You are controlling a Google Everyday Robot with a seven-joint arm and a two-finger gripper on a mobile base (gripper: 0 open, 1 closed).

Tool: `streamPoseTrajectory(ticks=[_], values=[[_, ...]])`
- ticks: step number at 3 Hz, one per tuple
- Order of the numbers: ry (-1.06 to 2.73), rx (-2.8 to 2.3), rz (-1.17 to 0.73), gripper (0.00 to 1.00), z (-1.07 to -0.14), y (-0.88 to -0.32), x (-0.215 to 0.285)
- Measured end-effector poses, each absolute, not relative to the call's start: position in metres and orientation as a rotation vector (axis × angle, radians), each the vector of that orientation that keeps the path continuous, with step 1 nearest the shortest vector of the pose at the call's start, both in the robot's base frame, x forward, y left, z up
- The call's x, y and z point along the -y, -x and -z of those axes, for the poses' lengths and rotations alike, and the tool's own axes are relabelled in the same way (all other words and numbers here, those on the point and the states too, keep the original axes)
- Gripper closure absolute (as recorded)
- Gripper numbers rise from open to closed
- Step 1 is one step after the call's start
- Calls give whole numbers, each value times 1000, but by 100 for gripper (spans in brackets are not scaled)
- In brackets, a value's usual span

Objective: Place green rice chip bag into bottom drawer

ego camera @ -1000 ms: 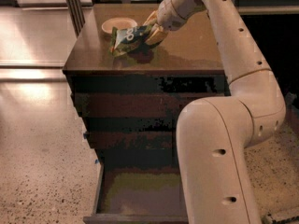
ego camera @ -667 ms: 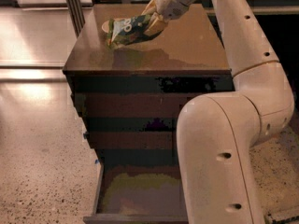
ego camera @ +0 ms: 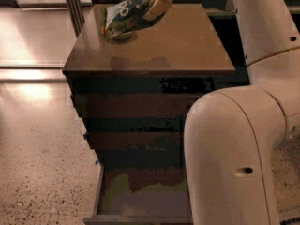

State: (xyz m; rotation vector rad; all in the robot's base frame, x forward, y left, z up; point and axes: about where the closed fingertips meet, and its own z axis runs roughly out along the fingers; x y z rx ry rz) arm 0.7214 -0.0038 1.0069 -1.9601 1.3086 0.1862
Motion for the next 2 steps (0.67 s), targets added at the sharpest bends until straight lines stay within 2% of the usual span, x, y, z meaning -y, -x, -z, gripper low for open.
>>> streamPoseTrajectory(ticks=[2], values=[[1758, -1217, -367, 100, -1047, -666, 28]])
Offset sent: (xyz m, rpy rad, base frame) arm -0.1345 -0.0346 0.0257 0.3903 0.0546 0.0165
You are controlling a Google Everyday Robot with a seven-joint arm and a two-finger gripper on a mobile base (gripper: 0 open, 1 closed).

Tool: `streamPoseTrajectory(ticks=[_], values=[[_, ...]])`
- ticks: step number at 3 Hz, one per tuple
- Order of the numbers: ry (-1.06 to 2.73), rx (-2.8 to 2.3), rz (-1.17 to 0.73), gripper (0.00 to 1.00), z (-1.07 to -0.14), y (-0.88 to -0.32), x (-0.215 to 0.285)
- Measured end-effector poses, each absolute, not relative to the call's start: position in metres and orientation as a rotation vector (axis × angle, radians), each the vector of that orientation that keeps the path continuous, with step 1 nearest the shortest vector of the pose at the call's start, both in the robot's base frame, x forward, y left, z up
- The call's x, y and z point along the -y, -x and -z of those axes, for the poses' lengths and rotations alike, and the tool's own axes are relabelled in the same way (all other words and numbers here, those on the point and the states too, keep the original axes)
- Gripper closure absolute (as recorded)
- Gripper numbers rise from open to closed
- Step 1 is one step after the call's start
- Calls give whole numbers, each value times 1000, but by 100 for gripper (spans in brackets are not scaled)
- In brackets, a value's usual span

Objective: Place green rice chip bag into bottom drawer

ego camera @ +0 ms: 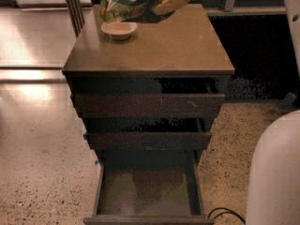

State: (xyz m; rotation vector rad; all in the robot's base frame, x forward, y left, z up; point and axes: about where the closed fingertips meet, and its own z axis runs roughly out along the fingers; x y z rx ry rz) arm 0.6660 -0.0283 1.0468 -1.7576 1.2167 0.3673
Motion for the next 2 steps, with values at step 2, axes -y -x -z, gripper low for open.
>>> streamPoseTrajectory(ticks=[2], values=[[1760, -1248, -438, 100, -1017, -655, 29]])
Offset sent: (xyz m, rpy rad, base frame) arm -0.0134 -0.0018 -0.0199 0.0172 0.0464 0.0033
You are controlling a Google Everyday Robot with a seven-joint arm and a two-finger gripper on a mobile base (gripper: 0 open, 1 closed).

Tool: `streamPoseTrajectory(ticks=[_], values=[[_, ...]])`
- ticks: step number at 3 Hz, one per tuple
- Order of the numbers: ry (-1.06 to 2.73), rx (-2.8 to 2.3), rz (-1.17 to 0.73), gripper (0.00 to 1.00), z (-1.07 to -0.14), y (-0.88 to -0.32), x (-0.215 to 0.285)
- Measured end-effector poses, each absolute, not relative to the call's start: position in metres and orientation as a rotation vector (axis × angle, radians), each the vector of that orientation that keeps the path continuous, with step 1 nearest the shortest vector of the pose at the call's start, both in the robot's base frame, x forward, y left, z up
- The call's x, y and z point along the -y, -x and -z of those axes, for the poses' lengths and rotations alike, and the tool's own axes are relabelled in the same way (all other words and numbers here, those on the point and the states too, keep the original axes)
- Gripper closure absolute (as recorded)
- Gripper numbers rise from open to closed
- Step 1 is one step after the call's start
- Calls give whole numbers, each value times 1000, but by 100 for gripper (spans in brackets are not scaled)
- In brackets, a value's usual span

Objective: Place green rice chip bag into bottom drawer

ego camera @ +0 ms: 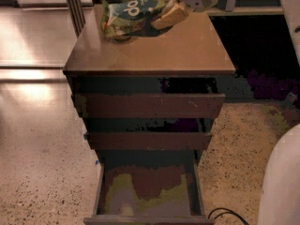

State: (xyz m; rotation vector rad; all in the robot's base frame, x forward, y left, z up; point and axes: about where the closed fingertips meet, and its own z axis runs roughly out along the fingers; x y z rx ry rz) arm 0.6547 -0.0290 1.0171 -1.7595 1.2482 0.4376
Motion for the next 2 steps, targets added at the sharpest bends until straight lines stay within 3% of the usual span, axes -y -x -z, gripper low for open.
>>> streamPoseTrajectory(ticks=[1, 2], values=[[1720, -1295, -472, 100, -1024, -614, 44], [1736, -1319, -494, 100, -1008, -609, 43]])
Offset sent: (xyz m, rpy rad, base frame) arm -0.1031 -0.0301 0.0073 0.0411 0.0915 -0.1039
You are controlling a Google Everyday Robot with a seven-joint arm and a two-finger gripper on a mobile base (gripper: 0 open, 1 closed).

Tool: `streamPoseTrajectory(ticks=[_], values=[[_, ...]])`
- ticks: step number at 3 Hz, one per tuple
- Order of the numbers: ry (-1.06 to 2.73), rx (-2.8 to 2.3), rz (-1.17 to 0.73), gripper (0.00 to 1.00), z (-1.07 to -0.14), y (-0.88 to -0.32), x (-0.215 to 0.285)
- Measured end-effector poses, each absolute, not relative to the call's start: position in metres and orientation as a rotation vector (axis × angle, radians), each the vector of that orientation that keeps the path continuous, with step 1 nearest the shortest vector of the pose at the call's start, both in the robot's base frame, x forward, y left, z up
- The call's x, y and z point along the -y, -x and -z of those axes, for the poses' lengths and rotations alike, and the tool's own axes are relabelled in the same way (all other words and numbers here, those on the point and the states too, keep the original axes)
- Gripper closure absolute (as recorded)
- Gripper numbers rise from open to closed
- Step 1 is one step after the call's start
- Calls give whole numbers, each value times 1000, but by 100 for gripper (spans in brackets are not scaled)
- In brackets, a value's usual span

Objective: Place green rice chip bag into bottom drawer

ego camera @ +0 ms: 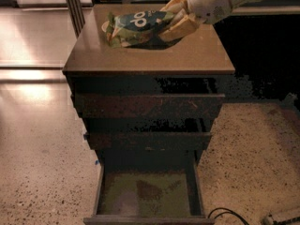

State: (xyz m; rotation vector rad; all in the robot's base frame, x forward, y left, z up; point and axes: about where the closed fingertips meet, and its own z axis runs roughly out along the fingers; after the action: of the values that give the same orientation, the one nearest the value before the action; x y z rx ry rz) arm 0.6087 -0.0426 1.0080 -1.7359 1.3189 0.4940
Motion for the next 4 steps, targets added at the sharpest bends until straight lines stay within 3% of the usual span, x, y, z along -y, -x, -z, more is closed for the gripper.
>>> streamPoseTrajectory(ticks=[1, 4], values=[[1734, -1329, -502, 100, -1001, -605, 42], [1615, -1471, -477, 100, -908, -515, 82]])
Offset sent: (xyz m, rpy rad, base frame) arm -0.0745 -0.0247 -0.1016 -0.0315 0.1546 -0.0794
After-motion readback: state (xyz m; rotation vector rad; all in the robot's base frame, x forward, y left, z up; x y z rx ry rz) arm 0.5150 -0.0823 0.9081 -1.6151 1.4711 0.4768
